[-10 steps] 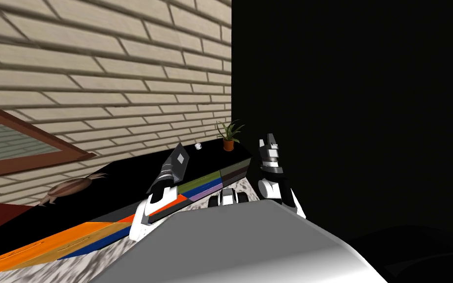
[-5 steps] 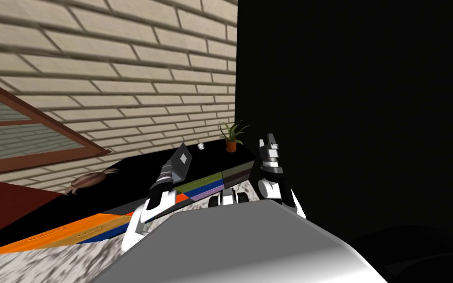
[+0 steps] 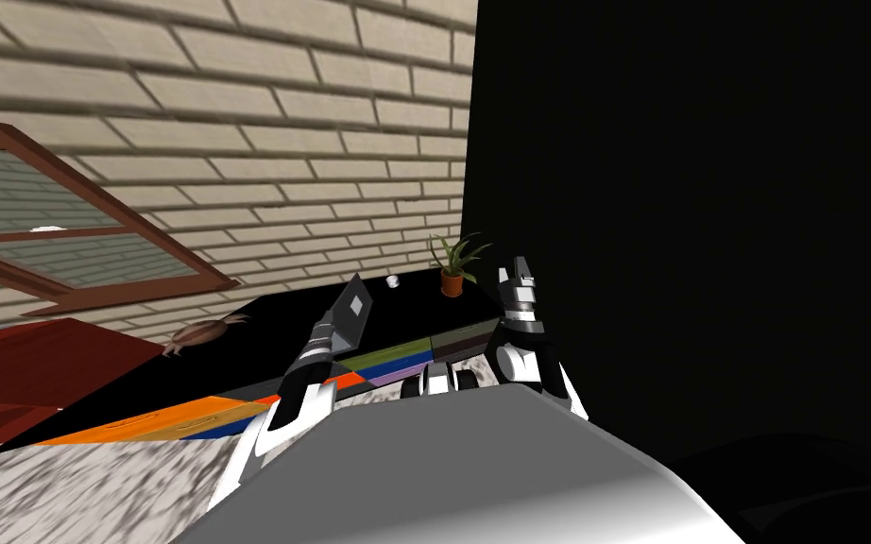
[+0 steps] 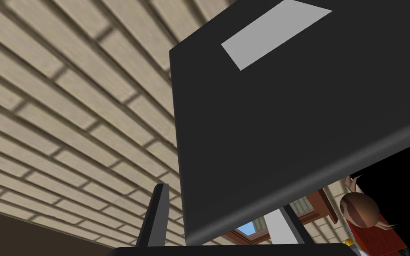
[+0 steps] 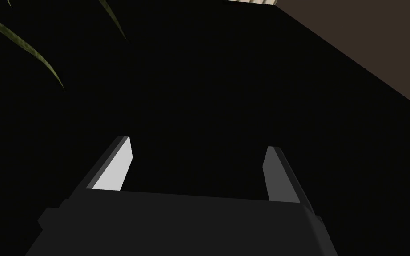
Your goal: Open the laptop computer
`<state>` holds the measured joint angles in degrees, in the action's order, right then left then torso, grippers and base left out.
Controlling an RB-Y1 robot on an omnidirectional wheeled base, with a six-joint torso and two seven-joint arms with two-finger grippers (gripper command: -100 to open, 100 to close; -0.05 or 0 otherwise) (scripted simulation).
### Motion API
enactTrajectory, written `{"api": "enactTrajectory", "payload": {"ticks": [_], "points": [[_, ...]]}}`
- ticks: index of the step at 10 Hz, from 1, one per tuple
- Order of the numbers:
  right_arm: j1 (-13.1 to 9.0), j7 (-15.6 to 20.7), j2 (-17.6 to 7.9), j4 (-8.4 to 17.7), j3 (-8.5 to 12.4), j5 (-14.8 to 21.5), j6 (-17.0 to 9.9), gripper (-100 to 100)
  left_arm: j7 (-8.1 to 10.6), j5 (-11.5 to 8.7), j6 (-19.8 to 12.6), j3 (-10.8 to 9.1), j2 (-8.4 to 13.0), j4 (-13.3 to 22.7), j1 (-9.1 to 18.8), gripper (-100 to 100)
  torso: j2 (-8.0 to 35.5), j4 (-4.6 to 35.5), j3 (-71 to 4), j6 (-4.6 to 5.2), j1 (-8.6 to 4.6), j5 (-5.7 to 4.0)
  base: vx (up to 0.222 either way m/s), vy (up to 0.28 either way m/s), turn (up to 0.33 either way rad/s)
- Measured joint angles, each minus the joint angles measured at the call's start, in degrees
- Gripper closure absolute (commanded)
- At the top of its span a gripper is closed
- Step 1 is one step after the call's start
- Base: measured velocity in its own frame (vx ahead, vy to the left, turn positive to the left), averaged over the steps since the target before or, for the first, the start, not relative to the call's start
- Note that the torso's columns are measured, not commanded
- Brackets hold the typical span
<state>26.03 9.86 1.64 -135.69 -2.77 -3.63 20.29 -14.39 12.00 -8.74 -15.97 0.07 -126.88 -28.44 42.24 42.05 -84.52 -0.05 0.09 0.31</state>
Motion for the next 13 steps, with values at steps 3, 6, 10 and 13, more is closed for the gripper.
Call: {"api": "enactTrajectory", "payload": {"ticks": [3,6,10,13], "points": [[-0.02,0.00,0.00,0.00,0.00,0.00,0.00,0,0.16,-0.66,0.83,1.50,0.43,-1.35,-2.47,100,-0.09,0.09,-0.08,0.12,0.17,-0.07,-0.004,0.015,-0.055],[-0.03,0.00,-0.01,0.01,0.00,0.00,-0.01,0,3.29,-2.39,-2.69,-1.39,0.33,-0.60,0.54,100,0.01,0.18,-0.02,-0.07,0.33,-0.08,-0.073,0.091,-0.180],[-0.02,0.00,-0.01,0.01,0.00,0.00,0.00,0,7.08,-4.15,-7.19,-4.60,-0.46,-0.19,4.09,100,-0.05,0.03,-0.05,-0.16,0.23,-0.01,-0.064,0.082,-0.149],[-0.02,0.00,-0.01,0.01,0.00,0.00,-0.01,0,9.66,-5.38,-9.89,-7.11,-0.78,1.20,6.56,100,-0.09,0.04,-0.07,-0.03,0.26,0.00,-0.069,0.058,-0.128]]}}
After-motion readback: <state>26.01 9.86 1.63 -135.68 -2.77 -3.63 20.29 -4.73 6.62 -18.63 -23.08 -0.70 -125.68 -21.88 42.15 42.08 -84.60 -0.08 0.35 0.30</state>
